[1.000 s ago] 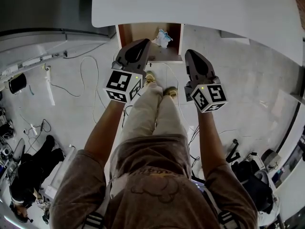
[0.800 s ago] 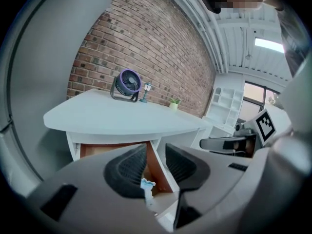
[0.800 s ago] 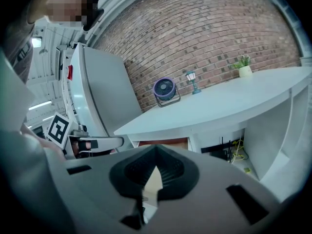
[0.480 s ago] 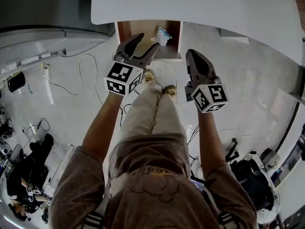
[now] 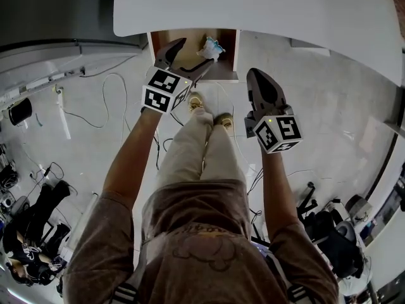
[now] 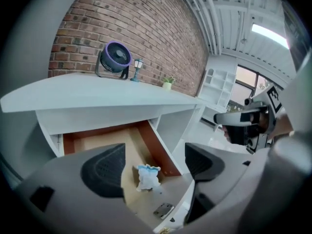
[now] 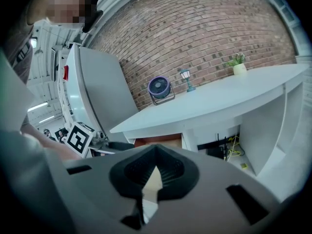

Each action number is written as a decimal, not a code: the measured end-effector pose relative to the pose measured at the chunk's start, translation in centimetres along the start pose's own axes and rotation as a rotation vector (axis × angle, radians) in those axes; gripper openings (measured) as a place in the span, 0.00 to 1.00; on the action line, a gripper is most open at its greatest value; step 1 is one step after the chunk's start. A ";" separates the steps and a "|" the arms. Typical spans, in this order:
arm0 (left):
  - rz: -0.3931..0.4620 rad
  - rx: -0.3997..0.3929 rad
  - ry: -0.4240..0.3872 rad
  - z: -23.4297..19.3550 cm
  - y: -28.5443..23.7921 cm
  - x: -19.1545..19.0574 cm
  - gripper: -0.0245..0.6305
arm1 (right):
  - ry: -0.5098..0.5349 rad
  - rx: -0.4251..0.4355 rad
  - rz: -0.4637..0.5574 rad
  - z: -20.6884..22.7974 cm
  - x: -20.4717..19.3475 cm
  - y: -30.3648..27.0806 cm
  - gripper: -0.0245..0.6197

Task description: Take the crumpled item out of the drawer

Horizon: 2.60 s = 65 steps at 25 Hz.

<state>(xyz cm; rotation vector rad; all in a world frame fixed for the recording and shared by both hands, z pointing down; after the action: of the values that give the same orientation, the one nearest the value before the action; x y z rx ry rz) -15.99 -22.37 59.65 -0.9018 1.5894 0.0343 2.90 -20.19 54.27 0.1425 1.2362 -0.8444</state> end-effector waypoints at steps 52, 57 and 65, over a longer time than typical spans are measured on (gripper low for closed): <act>-0.539 -0.195 -0.408 -1.4 -15.0 -13.7 0.41 | -0.103 -0.084 -0.108 4.4 -3.2 1.2 0.03; -0.554 -0.203 -0.439 -0.8 -15.1 -13.8 0.30 | -0.100 -0.089 -0.108 4.6 -3.3 1.9 0.03; -0.571 -0.205 -0.449 -0.7 -14.9 -13.6 0.18 | -0.104 -0.096 -0.108 4.9 -3.6 2.3 0.03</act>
<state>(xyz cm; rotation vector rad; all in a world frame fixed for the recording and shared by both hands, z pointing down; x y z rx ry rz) -9.04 -25.98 78.21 -1.3741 0.8878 -0.0041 7.88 -19.44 58.41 -0.0452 1.1915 -0.8730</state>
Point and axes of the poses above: the fingertips, and each gripper's own axes: y backward along the fingers, z to its right, x out of its top, the point moved 5 cm from there along y, backward along the fingers, and after that the axes turned 5 degrees about z, right-handed, at the moved point
